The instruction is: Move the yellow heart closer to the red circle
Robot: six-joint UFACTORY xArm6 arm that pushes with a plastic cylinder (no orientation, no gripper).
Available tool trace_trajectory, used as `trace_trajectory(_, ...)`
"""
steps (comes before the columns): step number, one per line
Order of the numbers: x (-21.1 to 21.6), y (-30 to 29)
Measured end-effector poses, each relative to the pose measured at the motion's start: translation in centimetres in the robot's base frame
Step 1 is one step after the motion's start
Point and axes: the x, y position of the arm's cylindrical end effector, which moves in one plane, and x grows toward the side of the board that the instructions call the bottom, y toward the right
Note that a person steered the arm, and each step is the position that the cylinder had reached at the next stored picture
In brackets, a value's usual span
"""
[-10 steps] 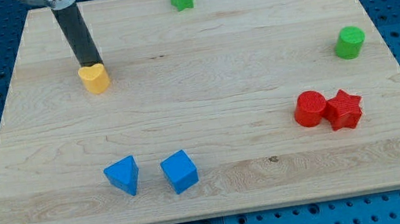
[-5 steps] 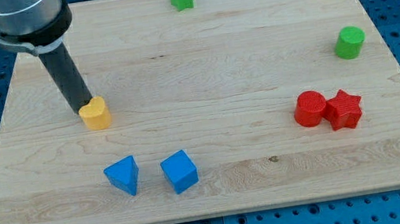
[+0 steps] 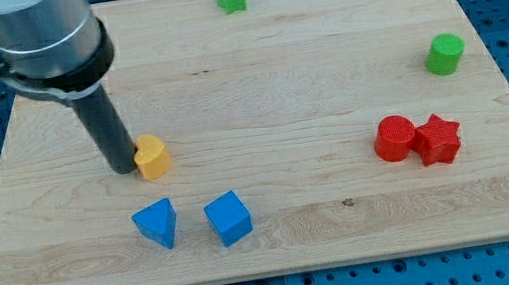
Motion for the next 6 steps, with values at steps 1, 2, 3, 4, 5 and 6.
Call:
trace_trajectory(1,0.1,3.0)
trace_trajectory(2,0.1,6.3)
trace_trajectory(3,0.1,10.4)
trace_trajectory(4,0.1,14.5)
trace_trajectory(5,0.2,18.7)
trace_trajectory(6,0.2,23.0)
